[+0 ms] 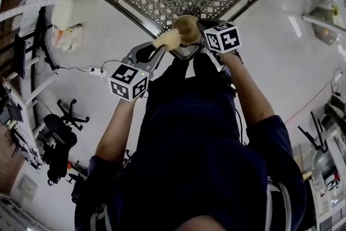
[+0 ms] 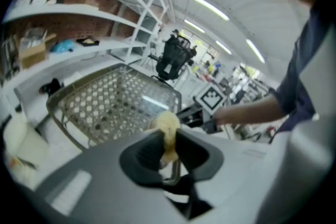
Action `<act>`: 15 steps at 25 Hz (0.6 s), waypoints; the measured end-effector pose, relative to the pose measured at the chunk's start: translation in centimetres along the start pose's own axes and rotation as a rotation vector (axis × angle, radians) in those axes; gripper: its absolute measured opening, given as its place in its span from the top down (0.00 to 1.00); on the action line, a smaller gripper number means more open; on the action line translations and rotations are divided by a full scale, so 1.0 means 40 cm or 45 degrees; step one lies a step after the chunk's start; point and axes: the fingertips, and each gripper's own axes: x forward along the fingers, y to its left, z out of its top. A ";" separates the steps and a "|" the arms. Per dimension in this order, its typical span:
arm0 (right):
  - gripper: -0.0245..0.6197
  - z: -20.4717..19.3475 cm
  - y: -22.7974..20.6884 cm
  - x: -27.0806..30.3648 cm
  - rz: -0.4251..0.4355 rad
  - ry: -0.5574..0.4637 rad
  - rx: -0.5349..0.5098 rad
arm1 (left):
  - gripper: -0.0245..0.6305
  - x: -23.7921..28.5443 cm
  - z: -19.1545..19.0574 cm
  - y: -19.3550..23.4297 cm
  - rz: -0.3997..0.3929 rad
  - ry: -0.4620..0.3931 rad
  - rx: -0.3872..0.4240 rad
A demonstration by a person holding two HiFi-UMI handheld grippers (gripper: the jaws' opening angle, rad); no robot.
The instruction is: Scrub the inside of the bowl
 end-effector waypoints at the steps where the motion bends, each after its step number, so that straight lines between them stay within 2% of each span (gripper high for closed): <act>1: 0.95 0.019 0.016 -0.027 -0.004 -0.016 -0.024 | 0.87 0.010 0.011 -0.012 0.028 0.037 0.118; 4: 0.95 0.091 0.062 -0.115 -0.027 -0.077 -0.119 | 0.87 0.038 0.062 -0.058 0.102 0.118 0.486; 7: 0.95 0.153 0.102 -0.179 -0.059 -0.129 -0.214 | 0.87 0.059 0.103 -0.094 0.166 0.167 0.792; 11: 0.95 0.183 0.132 -0.223 -0.084 -0.161 -0.286 | 0.87 0.089 0.124 -0.105 0.274 0.265 1.112; 15: 0.95 0.185 0.139 -0.243 -0.111 -0.172 -0.308 | 0.87 0.101 0.148 -0.093 0.401 0.357 1.351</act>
